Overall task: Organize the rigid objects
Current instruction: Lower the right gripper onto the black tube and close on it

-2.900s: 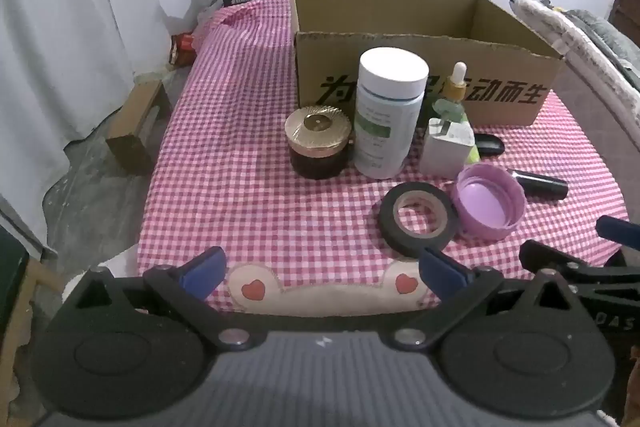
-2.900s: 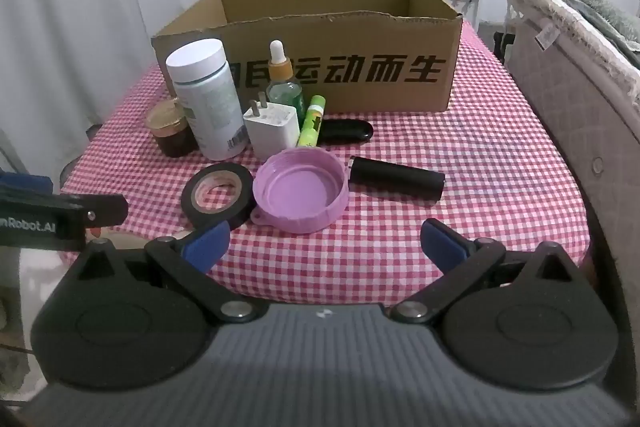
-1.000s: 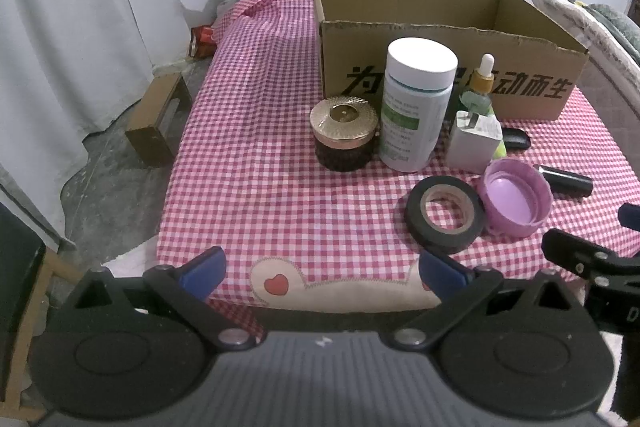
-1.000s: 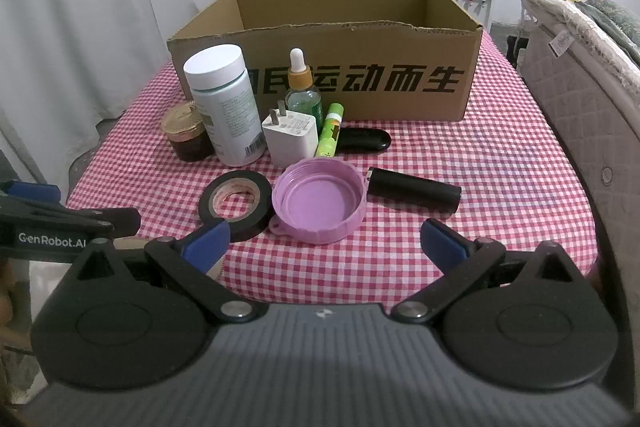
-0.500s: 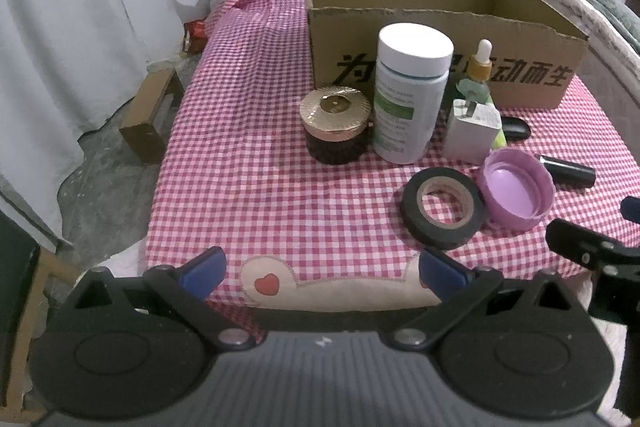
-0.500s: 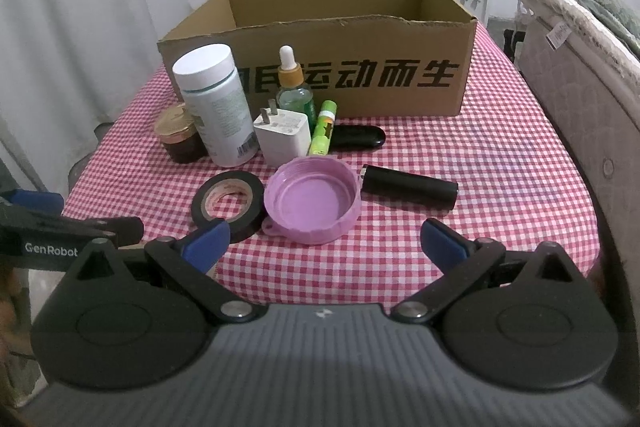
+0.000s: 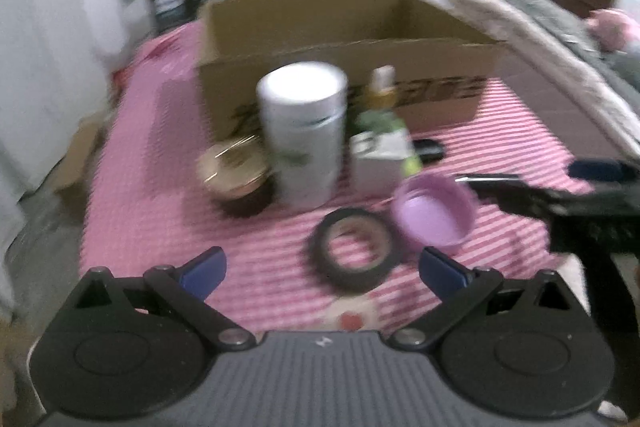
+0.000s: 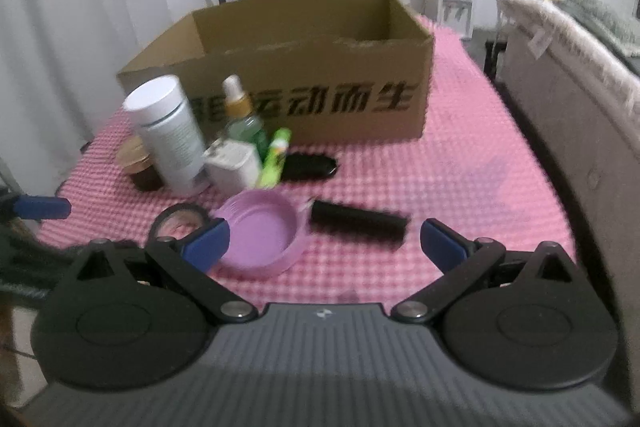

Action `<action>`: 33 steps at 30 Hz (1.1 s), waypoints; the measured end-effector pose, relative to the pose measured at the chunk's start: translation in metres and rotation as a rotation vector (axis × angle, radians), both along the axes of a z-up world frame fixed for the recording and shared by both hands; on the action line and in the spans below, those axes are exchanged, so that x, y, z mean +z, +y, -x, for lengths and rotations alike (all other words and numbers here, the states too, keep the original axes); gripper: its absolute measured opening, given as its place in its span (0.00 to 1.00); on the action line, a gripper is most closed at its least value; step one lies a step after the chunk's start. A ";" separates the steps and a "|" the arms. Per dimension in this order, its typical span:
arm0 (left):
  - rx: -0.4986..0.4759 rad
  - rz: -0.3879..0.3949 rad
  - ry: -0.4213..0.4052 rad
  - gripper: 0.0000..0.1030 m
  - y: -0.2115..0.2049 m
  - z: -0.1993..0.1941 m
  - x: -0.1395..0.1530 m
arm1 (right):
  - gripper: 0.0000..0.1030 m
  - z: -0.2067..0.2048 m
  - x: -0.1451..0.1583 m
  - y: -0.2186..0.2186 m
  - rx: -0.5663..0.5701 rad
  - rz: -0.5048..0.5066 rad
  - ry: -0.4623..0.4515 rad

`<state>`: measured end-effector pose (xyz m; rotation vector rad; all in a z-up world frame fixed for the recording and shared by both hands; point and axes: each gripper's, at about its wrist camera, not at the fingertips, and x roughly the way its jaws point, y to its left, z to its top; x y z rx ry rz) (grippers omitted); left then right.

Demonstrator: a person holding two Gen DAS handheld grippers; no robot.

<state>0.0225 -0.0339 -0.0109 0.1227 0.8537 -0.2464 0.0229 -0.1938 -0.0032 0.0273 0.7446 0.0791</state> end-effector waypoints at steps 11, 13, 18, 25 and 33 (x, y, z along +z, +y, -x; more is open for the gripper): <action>-0.294 0.052 0.004 0.74 -0.067 -0.014 0.001 | 0.68 -0.066 -0.004 -0.048 0.149 -0.042 0.089; -0.323 0.062 0.019 0.68 -0.078 -0.018 -0.002 | 0.58 -0.078 -0.010 -0.053 0.168 -0.095 0.130; -0.378 0.072 0.066 0.53 -0.098 -0.027 -0.010 | 0.40 -0.096 -0.031 -0.059 0.182 -0.198 0.232; -0.442 0.071 0.118 0.42 -0.125 -0.036 -0.026 | 0.33 -0.089 -0.044 -0.088 0.105 -0.383 0.303; -0.420 0.057 0.173 0.41 -0.144 -0.050 -0.046 | 0.29 -0.073 -0.050 -0.108 0.053 -0.505 0.340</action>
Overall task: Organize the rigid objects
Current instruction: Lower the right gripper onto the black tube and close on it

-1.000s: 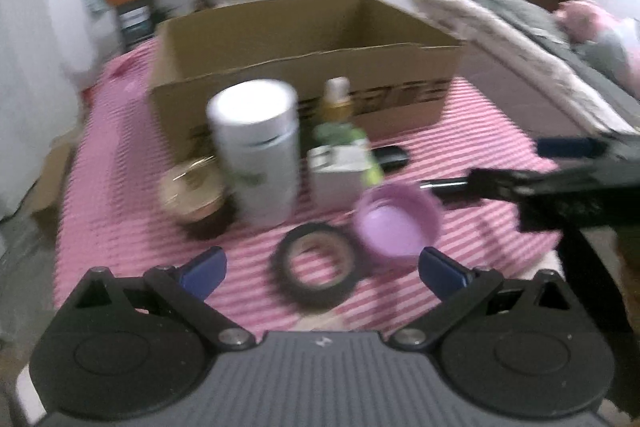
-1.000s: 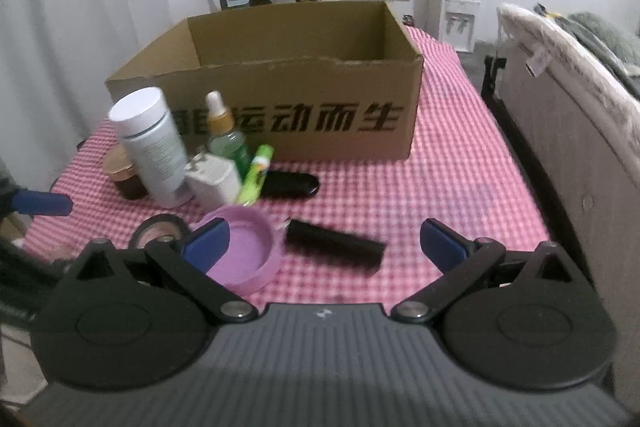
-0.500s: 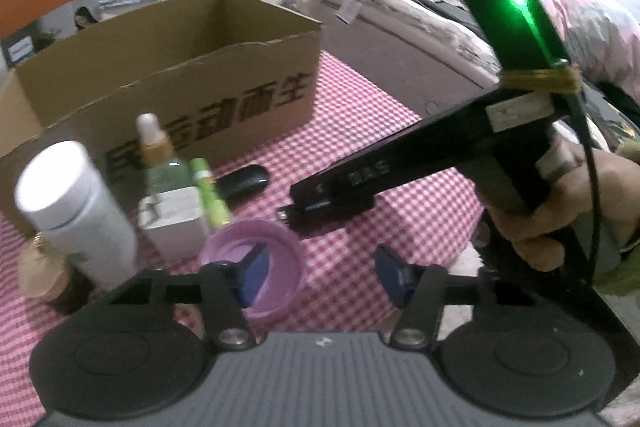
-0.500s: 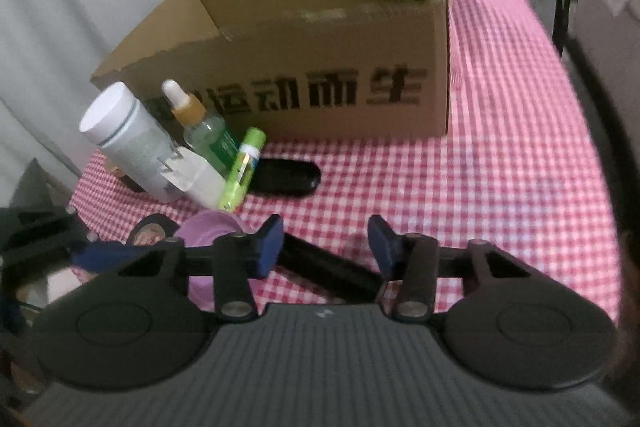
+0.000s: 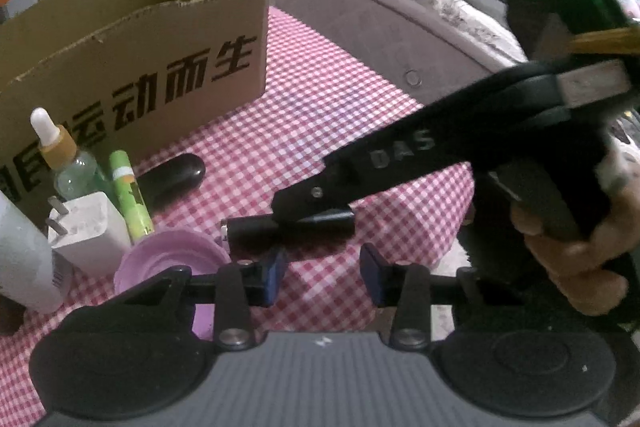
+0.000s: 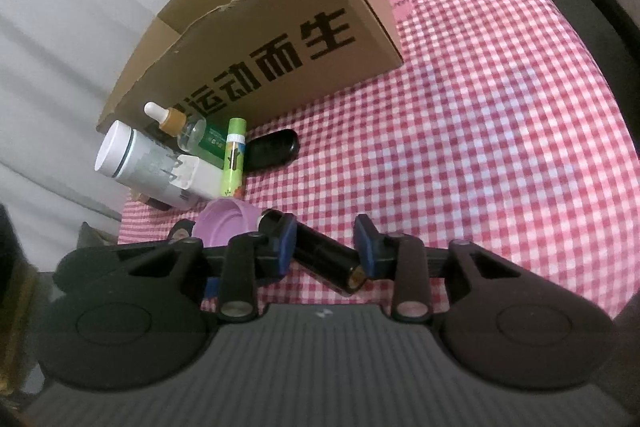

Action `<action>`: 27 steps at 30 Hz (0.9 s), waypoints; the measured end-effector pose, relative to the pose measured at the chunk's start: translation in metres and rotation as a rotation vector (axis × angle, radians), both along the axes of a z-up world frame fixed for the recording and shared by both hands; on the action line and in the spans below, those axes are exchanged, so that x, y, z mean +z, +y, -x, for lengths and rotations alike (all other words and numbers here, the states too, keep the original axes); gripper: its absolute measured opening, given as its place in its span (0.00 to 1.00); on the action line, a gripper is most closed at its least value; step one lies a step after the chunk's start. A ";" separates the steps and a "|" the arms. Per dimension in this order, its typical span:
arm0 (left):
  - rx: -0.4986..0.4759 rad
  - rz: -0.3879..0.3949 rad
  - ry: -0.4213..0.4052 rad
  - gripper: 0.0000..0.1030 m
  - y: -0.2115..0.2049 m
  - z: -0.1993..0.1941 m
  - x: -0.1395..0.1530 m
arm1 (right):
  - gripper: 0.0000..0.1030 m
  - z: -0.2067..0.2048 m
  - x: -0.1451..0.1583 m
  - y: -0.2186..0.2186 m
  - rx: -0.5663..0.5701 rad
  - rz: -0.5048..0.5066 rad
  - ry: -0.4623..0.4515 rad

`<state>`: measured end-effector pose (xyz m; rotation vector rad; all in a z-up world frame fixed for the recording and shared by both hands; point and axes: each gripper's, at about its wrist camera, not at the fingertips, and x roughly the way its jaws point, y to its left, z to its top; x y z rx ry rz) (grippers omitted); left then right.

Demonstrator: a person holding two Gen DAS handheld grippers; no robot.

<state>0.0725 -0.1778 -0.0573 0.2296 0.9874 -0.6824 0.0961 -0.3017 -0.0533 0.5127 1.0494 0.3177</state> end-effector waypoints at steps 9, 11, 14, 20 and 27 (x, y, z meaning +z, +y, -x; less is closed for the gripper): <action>0.034 -0.010 0.015 0.47 0.002 -0.004 -0.001 | 0.26 0.011 -0.004 -0.009 0.020 -0.062 0.062; 0.036 -0.012 0.013 0.46 0.000 -0.005 0.000 | 0.28 0.008 -0.002 -0.007 0.026 -0.051 0.060; 0.038 -0.014 0.011 0.46 -0.001 -0.006 -0.001 | 0.28 -0.002 0.000 -0.003 0.036 -0.035 0.059; 0.053 -0.009 0.015 0.46 0.000 -0.010 0.000 | 0.28 -0.019 0.001 0.004 0.090 -0.021 0.074; 0.067 -0.027 0.002 0.44 -0.001 -0.012 0.000 | 0.25 -0.022 -0.004 0.009 0.136 -0.070 0.126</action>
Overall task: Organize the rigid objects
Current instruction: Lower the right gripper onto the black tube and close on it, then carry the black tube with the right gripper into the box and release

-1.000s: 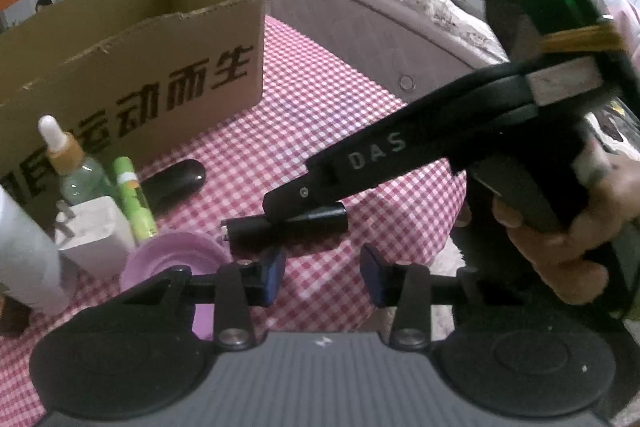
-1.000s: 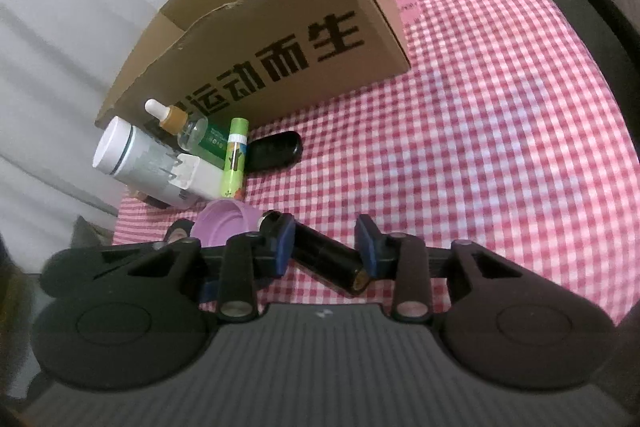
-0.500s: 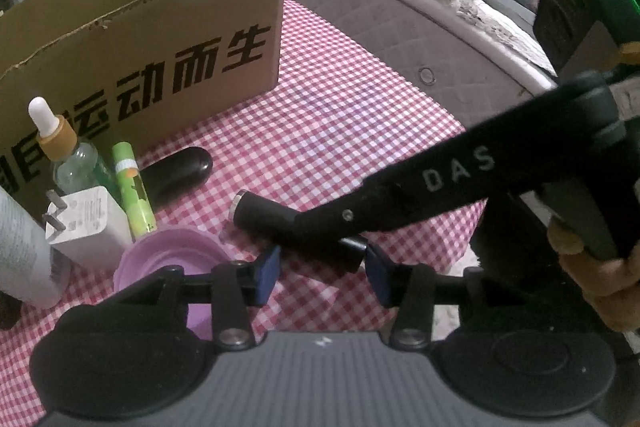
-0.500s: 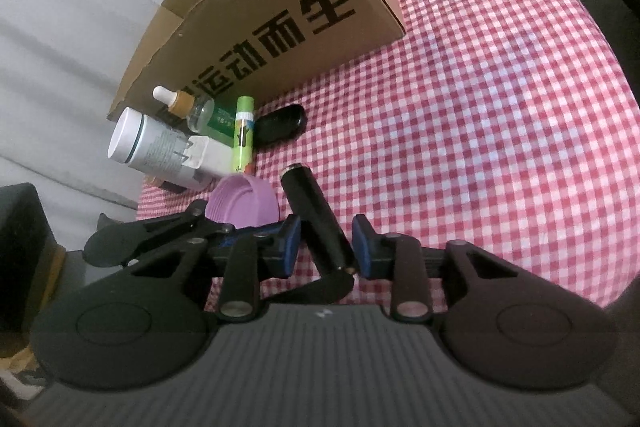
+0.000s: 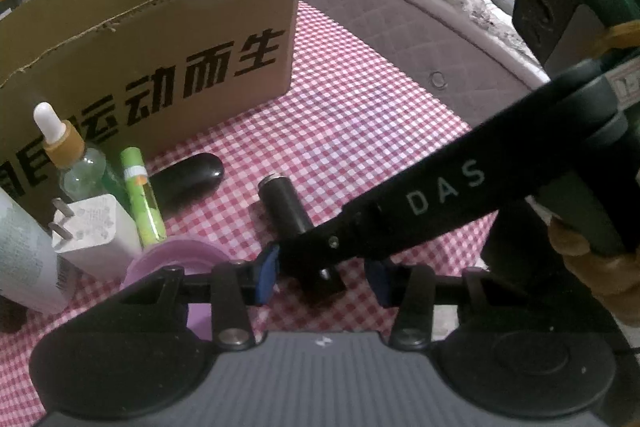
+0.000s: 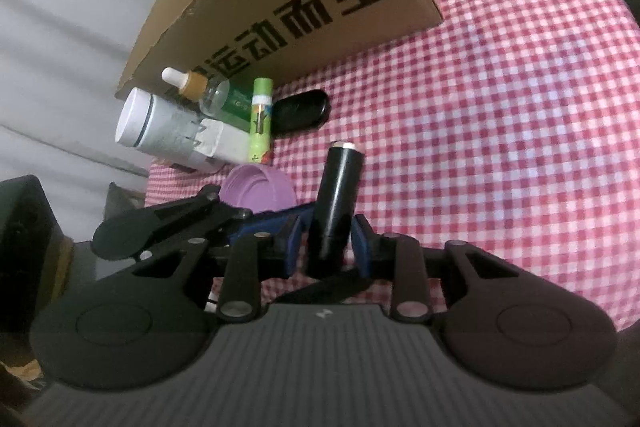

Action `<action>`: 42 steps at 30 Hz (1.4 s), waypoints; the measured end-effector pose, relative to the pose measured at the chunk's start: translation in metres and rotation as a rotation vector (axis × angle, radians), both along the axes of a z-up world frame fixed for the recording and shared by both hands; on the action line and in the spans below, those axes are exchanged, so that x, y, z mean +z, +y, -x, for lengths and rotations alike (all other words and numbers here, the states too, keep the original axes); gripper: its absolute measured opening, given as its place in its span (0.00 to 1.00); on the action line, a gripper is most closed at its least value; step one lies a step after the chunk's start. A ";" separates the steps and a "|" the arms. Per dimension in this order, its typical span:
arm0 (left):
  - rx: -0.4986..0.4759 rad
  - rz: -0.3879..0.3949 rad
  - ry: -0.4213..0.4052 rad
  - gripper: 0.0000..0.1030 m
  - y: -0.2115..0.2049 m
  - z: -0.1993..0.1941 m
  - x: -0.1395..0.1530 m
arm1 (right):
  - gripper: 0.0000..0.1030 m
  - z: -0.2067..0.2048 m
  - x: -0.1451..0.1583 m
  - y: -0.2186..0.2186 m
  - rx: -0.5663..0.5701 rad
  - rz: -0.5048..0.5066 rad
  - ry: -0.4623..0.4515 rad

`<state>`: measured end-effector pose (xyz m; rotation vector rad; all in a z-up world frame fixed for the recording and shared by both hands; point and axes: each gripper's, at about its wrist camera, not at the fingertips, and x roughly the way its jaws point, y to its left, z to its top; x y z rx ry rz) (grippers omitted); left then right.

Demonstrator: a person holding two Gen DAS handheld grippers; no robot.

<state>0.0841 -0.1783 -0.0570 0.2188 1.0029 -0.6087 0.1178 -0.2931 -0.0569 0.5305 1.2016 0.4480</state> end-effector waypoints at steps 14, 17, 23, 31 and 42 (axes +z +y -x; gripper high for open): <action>0.000 -0.016 -0.060 0.35 0.003 0.007 0.010 | 0.23 0.017 0.003 -0.011 -0.093 -0.045 -0.052; -0.004 -0.012 -0.096 0.35 0.005 0.013 0.021 | 0.23 0.024 0.015 -0.010 -0.107 -0.044 -0.085; 0.013 0.001 -0.211 0.35 0.017 0.026 0.060 | 0.23 0.034 0.058 0.005 -0.101 -0.028 -0.201; 0.111 -0.032 -0.364 0.36 0.065 0.010 0.128 | 0.23 0.005 0.121 0.049 -0.020 -0.095 -0.378; 0.216 -0.099 -0.166 0.36 0.131 -0.113 0.124 | 0.23 -0.141 0.114 0.121 0.053 -0.181 -0.200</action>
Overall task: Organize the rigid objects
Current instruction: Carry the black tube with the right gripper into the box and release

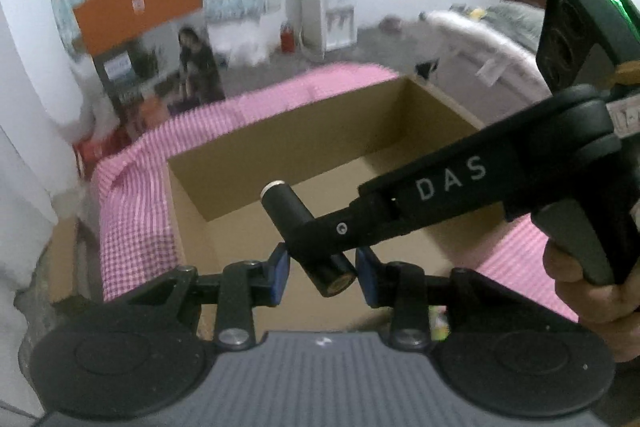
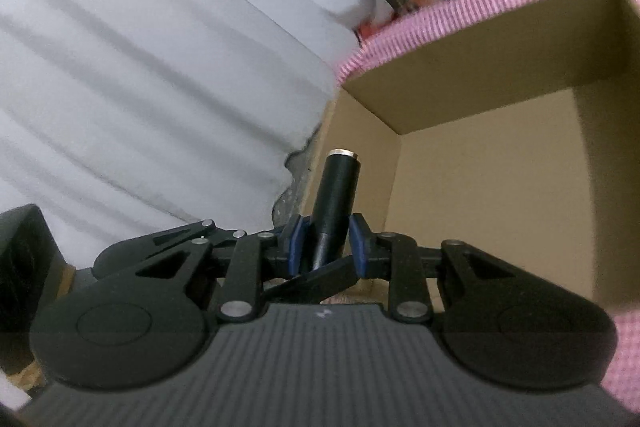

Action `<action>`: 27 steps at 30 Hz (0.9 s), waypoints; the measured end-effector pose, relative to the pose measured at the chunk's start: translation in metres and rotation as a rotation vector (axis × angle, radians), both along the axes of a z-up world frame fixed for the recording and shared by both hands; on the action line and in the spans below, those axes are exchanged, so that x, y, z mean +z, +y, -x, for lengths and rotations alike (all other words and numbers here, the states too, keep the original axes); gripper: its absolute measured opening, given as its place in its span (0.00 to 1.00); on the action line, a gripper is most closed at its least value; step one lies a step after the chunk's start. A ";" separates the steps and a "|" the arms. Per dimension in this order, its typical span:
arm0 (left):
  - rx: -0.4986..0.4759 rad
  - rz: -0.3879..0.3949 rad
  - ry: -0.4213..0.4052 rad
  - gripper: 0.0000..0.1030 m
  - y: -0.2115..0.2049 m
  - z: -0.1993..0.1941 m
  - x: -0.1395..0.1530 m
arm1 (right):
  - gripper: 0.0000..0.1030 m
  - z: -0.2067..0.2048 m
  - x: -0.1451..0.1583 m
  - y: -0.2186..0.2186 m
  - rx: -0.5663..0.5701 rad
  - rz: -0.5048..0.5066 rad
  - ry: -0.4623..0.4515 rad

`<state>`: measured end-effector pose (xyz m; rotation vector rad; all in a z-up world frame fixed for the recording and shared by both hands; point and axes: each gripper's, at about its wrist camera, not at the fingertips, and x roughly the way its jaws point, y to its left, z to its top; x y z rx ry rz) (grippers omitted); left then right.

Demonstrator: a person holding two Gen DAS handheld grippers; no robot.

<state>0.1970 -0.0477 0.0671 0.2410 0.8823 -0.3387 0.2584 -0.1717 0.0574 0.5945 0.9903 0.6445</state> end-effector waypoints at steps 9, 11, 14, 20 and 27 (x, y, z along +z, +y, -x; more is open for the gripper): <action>0.038 -0.112 0.114 0.36 0.008 -0.075 -0.045 | 0.13 -0.089 -0.059 0.026 -0.073 0.006 0.241; 0.047 -0.118 0.115 0.40 0.009 -0.082 -0.049 | 0.13 -0.097 -0.065 0.030 -0.088 0.015 0.261; 0.052 -0.110 0.102 0.47 0.015 -0.082 -0.048 | 0.14 -0.095 -0.070 0.027 -0.101 -0.009 0.285; 0.068 -0.073 0.058 0.58 0.021 -0.075 -0.034 | 0.15 -0.080 -0.061 0.013 -0.115 -0.022 0.265; 0.071 -0.026 -0.019 0.65 0.025 -0.047 -0.007 | 0.20 -0.059 -0.031 -0.019 -0.121 -0.050 0.187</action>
